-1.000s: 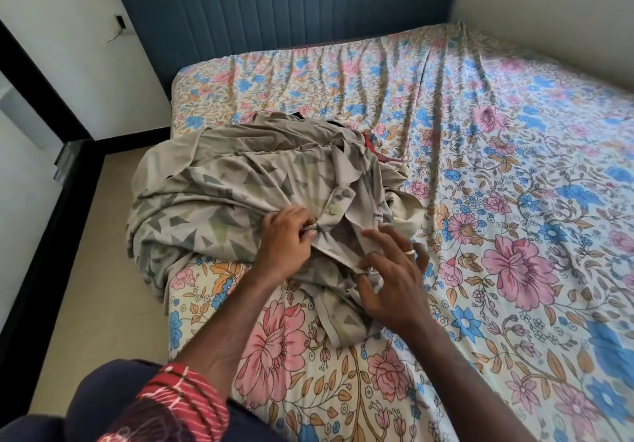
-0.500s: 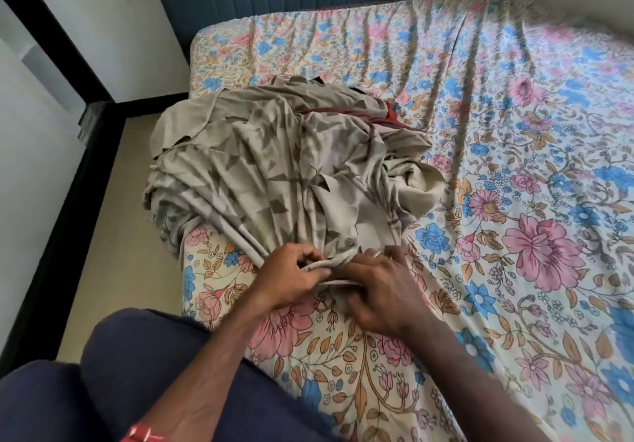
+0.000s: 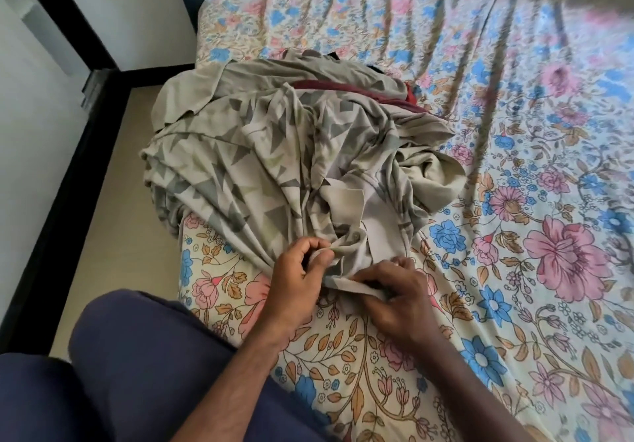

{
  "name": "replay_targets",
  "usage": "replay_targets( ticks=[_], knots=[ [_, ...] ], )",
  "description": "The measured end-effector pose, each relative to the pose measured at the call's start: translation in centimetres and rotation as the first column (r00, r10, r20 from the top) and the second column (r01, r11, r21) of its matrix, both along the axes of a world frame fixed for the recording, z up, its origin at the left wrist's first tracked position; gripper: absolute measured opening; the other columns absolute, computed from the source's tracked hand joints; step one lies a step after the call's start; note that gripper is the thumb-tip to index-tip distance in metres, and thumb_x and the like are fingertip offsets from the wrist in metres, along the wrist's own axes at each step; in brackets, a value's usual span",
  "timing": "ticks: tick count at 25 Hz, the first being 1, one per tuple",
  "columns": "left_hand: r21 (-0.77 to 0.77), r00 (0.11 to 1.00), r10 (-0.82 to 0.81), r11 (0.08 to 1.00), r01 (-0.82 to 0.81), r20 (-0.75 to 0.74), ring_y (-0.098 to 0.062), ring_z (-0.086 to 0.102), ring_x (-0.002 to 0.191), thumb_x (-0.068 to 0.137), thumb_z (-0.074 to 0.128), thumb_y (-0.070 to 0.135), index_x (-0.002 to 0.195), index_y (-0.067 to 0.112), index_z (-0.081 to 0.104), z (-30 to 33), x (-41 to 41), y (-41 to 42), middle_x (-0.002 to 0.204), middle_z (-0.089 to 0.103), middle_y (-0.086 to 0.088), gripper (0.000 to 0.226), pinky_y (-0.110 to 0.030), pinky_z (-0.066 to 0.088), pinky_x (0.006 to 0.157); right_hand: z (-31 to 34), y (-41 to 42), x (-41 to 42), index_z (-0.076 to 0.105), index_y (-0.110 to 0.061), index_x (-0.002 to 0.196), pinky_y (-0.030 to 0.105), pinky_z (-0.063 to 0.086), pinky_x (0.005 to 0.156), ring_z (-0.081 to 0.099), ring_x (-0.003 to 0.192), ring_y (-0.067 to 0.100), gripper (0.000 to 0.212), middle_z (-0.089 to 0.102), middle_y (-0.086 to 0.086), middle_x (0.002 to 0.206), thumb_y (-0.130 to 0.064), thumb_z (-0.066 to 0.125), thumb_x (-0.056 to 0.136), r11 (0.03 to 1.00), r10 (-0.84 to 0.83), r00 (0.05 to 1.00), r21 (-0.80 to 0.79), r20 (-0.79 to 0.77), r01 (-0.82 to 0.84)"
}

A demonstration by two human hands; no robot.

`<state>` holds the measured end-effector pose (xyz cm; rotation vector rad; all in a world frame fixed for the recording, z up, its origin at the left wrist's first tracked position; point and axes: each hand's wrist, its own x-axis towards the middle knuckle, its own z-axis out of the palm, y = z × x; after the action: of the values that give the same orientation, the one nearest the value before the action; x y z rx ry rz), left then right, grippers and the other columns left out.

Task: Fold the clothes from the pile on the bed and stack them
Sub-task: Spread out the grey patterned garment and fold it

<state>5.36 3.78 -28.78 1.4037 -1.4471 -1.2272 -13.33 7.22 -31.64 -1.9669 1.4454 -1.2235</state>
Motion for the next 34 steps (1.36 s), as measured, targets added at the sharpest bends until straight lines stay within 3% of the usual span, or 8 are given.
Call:
replay_targets(
  ticks=[4, 9, 13, 18, 23, 27, 31, 34],
  knots=[
    [-0.06, 0.998, -0.007, 0.998, 0.011, 0.062, -0.001, 0.065, 0.111, 0.094, 0.069, 0.009, 0.116, 0.019, 0.07, -0.6, 0.4, 0.1, 0.115, 0.072, 0.009, 0.024, -0.016, 0.051, 0.096, -0.1, 0.0, -0.2, 0.075, -0.025, 0.098, 0.031, 0.046, 0.076, 0.063, 0.078, -0.001, 0.013, 0.069, -0.022, 0.087, -0.025, 0.072, 0.086, 0.998, 0.052, 0.997, -0.029, 0.063, -0.05],
    [-0.088, 0.99, -0.006, 0.996, 0.018, 0.138, -0.002, 0.063, 0.067, 0.092, 0.075, 0.023, 0.089, 0.014, 0.074, 0.6, -1.4, 0.1, 0.073, 0.069, 0.008, 0.009, -0.018, 0.049, 0.062, -1.0, 0.4, 0.0, 0.067, -0.03, 0.1, 0.039, 0.04, 0.074, 0.051, 0.081, -0.009, 0.012, 0.054, -0.03, 0.088, -0.032, 0.063, 0.089, 0.996, 0.02, 0.999, -0.087, -0.03, -0.022],
    [-0.001, 0.999, -0.013, 1.0, 0.013, 0.036, -0.012, 0.063, 0.073, 0.087, 0.077, 0.012, 0.085, 0.01, 0.074, 0.2, -3.9, 0.1, 0.078, 0.071, -0.004, 0.004, -0.036, 0.055, 0.073, -1.3, 0.3, -0.4, 0.071, -0.013, 0.095, 0.021, 0.051, 0.078, 0.058, 0.095, -0.001, 0.015, 0.06, -0.01, 0.103, -0.022, 0.066, 0.083, 0.989, -0.08, 0.991, -0.114, 0.105, 0.092],
    [0.159, 0.975, -0.041, 0.984, 0.078, -0.22, -0.02, 0.065, 0.074, 0.093, 0.068, 0.008, 0.091, 0.004, 0.075, 0.3, -2.2, 0.7, 0.08, 0.071, -0.015, 0.009, -0.029, 0.053, 0.066, -1.0, 0.8, 0.7, 0.059, -0.031, 0.109, 0.041, 0.059, 0.071, 0.064, 0.088, 0.009, 0.021, 0.063, -0.016, 0.106, -0.031, 0.064, 0.088, 0.986, -0.154, 0.988, -0.065, -0.001, 0.154],
    [0.171, 0.947, 0.012, 0.984, 0.046, -0.322, -0.033, 0.061, 0.078, 0.085, 0.07, 0.026, 0.09, 0.006, 0.074, -0.8, -0.8, 0.6, 0.092, 0.063, -0.038, 0.021, -0.051, 0.049, 0.074, -0.8, 0.9, 2.9, 0.068, -0.017, 0.105, 0.012, 0.045, 0.084, 0.056, 0.094, 0.002, 0.019, 0.067, -0.007, 0.106, -0.026, 0.067, 0.089, 0.977, -0.189, 0.98, -0.114, -0.06, 0.181],
    [0.106, 0.972, -0.026, 0.993, 0.052, -0.234, -0.028, 0.062, 0.071, 0.081, 0.073, 0.029, 0.082, 0.005, 0.073, -0.8, -0.8, 0.1, 0.083, 0.067, -0.03, 0.024, -0.055, 0.055, 0.069, -0.9, 1.0, 3.0, 0.066, -0.02, 0.108, 0.01, 0.042, 0.076, 0.059, 0.085, 0.006, 0.017, 0.071, -0.003, 0.101, -0.025, 0.066, 0.091, 0.967, -0.242, 0.967, -0.098, -0.082, 0.233],
    [0.005, 0.993, -0.062, 0.998, 0.062, -0.097, -0.019, 0.059, 0.062, 0.085, 0.076, 0.02, 0.07, 0.012, 0.072, -0.8, -0.5, -0.3, 0.065, 0.066, -0.01, 0.018, -0.042, 0.054, 0.061, -1.4, 1.0, 3.2, 0.065, -0.019, 0.121, 0.026, 0.052, 0.071, 0.064, 0.085, 0.013, 0.027, 0.075, 0.004, 0.103, -0.027, 0.062, 0.095, 0.967, -0.227, 0.962, -0.152, -0.153, 0.204],
    [-0.037, 0.989, -0.126, 0.992, 0.123, -0.082, -0.014, 0.056, 0.062, 0.087, 0.076, 0.016, 0.073, 0.009, 0.072, -0.8, 0.4, -0.1, 0.064, 0.063, -0.008, 0.016, -0.034, 0.049, 0.059, -1.4, 1.0, 3.4, 0.07, -0.014, 0.121, 0.024, 0.052, 0.075, 0.061, 0.089, 0.006, 0.03, 0.075, 0.004, 0.106, -0.025, 0.063, 0.094, 0.966, -0.223, 0.957, -0.175, -0.185, 0.192]
  ],
)
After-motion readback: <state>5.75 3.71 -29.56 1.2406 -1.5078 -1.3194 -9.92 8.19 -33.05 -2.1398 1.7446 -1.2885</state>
